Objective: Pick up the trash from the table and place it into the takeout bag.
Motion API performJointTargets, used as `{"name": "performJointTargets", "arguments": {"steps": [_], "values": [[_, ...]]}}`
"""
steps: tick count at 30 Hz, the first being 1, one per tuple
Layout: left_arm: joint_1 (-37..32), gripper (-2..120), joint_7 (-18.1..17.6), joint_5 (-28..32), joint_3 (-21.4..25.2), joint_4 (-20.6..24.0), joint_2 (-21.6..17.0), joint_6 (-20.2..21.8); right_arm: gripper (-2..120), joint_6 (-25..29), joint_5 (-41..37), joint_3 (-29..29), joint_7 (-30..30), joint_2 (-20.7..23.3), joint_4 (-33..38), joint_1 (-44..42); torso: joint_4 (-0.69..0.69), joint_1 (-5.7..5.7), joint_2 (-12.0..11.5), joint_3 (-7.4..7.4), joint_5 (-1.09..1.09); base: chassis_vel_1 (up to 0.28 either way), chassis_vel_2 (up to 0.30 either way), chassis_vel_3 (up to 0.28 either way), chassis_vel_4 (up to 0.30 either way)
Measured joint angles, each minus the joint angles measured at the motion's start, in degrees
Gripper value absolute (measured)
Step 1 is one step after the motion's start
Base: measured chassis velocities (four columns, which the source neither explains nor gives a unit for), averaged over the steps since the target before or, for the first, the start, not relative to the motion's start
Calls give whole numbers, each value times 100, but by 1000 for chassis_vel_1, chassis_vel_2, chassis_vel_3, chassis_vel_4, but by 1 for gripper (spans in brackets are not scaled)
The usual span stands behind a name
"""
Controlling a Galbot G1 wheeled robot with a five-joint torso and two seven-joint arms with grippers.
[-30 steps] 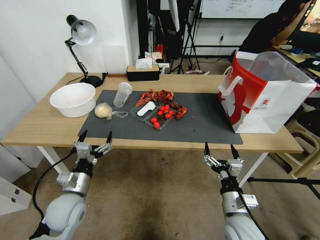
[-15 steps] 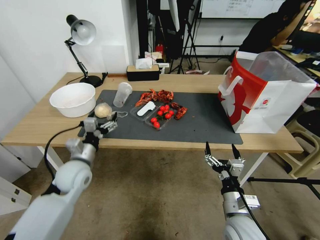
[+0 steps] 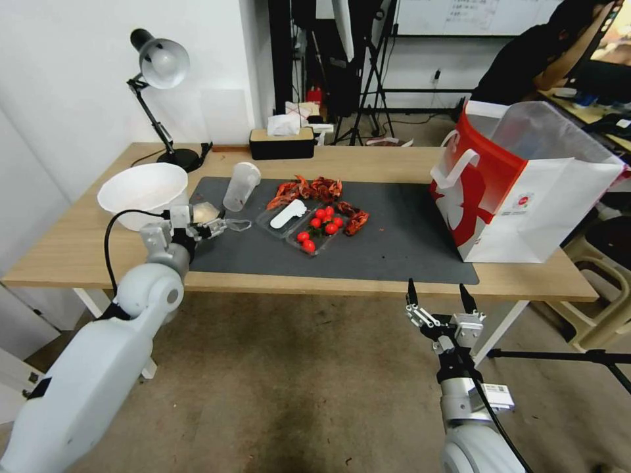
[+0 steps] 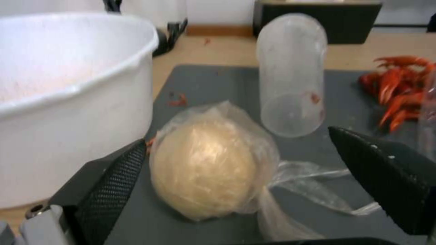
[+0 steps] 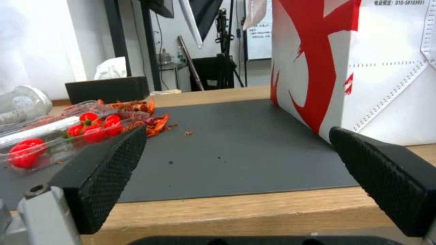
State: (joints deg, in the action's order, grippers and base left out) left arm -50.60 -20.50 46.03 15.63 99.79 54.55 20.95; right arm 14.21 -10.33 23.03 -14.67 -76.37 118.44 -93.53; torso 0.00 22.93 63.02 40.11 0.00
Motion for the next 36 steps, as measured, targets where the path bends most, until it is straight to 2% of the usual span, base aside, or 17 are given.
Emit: {"name": "performJointTargets", "arguments": {"steps": [4, 9, 11, 15, 18, 19, 21, 26, 29, 32, 34, 36], "values": [[292, 100, -105, 193, -180, -385, -17, 229, 100, -1, 5, 6, -4, -13, 0, 1, 0, 0, 0, 0, 1, 0, 0, 0, 0], [510, 100, -110, 199, -307, -806, 25, 257, 100, -2, 7, 29, -16, -5, 5, -1, 0, -1, 0, 0, 0, 0, 0, 0, 0], [537, 100, -109, 198, -321, -853, 34, 257, 100, -2, 7, 37, -17, -3, 5, -3, 0, -2, 0, 0, 0, 0, 0, 0, 0], [604, 92, -105, 185, -359, -1001, 52, 244, 100, 0, 7, 41, -19, 2, 5, -13, -1, -1, 0, -1, 0, 0, 0, 0, 0], [627, 79, -98, 171, -375, -1067, 56, 230, 100, 5, 7, 41, -20, 7, -5, -11, 0, -1, 0, -1, 1, 0, 0, 0, 0], [627, 79, -98, 171, -375, -1067, 56, 230, 100, 5, 7, 41, -20, 7, -5, -11, 0, -1, 0, -1, 1, 0, 0, 0, 0], [639, 68, -92, 160, -385, -1097, 58, 221, 100, 8, 7, 41, -21, 13, -21, -5, 0, -1, 0, -1, 1, 0, 0, 0, 0], [646, 57, -84, 145, -395, -1124, 60, 214, 100, 11, 6, 40, -21, 16, -29, -1, 0, -1, 0, -1, 0, 0, 0, 0, 0], [645, 39, -56, 94, -396, -1134, 59, 196, 100, 16, 3, 38, -21, 23, -48, 2, 0, -1, 0, -1, 1, 0, 0, 0, 0], [626, 32, 25, -19, -395, -1141, 57, 148, 100, 19, 1, 37, -21, 28, -52, 3, -1, -1, 0, -1, 1, 0, 0, 0, 0], [602, 21, 77, -108, -389, -1145, 52, 101, 100, 20, 0, 36, -21, 33, -54, 5, -1, -1, 0, -1, 0, 0, 0, 0, 0], [587, 17, 96, -136, -382, -1145, 44, 84, 100, 20, -1, 34, -21, 35, -57, 7, -1, -1, 0, -1, 1, 0, 0, 0, 0]]}}
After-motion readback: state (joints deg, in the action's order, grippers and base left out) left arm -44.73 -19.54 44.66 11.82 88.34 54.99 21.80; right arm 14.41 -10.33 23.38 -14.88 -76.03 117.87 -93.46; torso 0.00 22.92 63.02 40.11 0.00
